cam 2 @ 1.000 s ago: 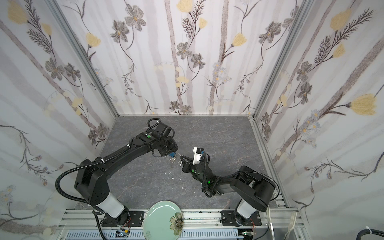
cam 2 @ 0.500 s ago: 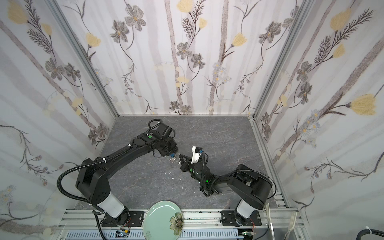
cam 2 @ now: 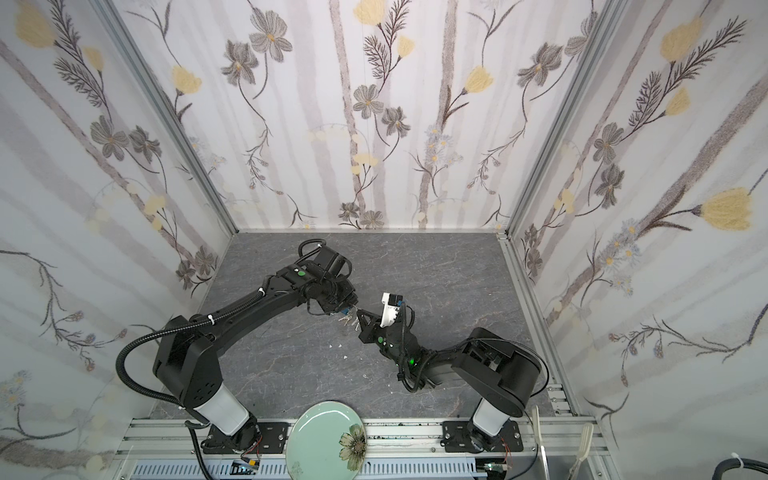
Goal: Unlock with the key
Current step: 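Bring the key in the right gripper to the padlock held by the left gripper, then push the key into the black padlock's keyhole with the right gripper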
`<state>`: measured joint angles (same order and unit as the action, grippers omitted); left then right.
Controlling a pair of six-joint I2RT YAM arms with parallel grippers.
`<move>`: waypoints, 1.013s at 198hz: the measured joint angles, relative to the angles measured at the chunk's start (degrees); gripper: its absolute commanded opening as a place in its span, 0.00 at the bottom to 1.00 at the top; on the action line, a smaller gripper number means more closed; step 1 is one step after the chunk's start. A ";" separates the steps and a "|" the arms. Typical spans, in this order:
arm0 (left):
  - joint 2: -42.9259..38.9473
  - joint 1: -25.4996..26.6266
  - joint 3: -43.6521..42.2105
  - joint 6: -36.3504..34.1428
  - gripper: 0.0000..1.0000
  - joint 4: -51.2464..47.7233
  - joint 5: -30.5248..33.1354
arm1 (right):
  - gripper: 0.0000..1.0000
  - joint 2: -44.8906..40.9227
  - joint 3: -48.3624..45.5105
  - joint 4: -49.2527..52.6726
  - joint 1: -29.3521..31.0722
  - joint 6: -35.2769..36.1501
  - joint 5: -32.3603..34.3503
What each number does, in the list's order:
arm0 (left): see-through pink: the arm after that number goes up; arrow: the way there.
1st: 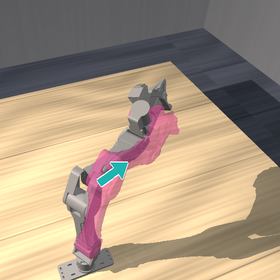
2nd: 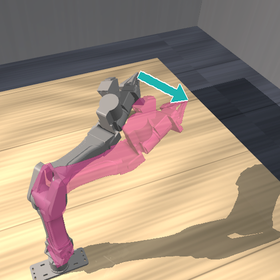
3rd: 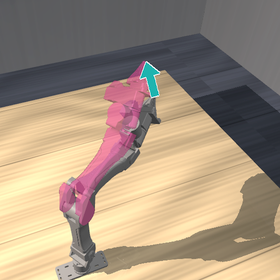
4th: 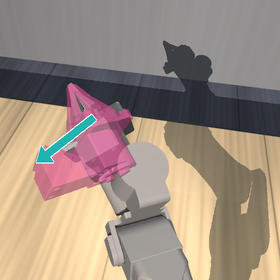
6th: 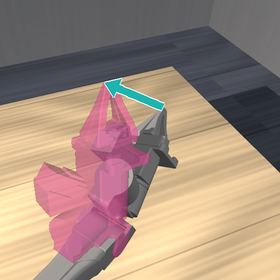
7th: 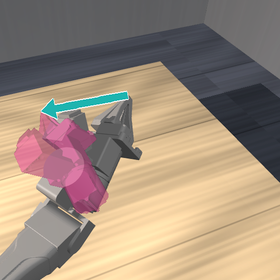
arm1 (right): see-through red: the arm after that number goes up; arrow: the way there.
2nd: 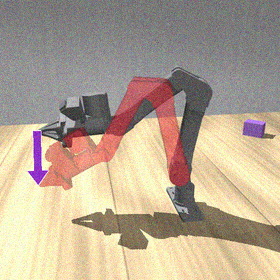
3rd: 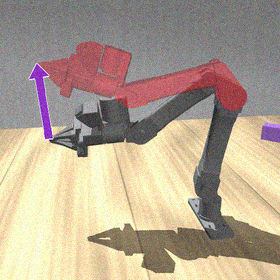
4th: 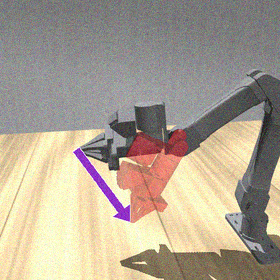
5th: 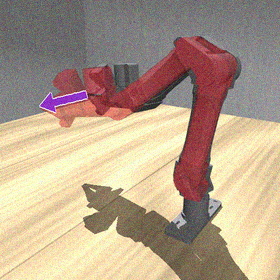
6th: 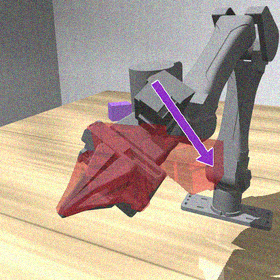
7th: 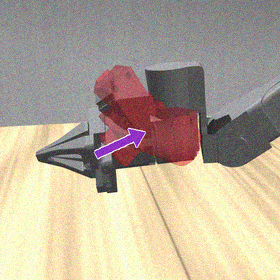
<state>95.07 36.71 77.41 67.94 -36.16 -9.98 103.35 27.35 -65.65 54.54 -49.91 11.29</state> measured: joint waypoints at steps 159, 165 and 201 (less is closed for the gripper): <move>0.02 0.04 -0.55 0.22 0.26 0.57 -0.57 | 0.00 -0.33 -1.07 1.57 -0.07 -1.64 2.54; 0.02 0.04 -0.63 0.24 0.26 0.57 -0.57 | 0.00 -0.42 -1.07 1.62 -0.07 -1.64 2.54; 0.02 0.09 -0.94 0.68 0.26 0.85 -0.55 | 0.00 -0.76 -1.07 1.55 -0.02 -1.53 2.54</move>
<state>95.09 36.80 76.47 68.62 -35.31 -10.52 102.59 26.28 -64.10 54.52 -51.44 13.82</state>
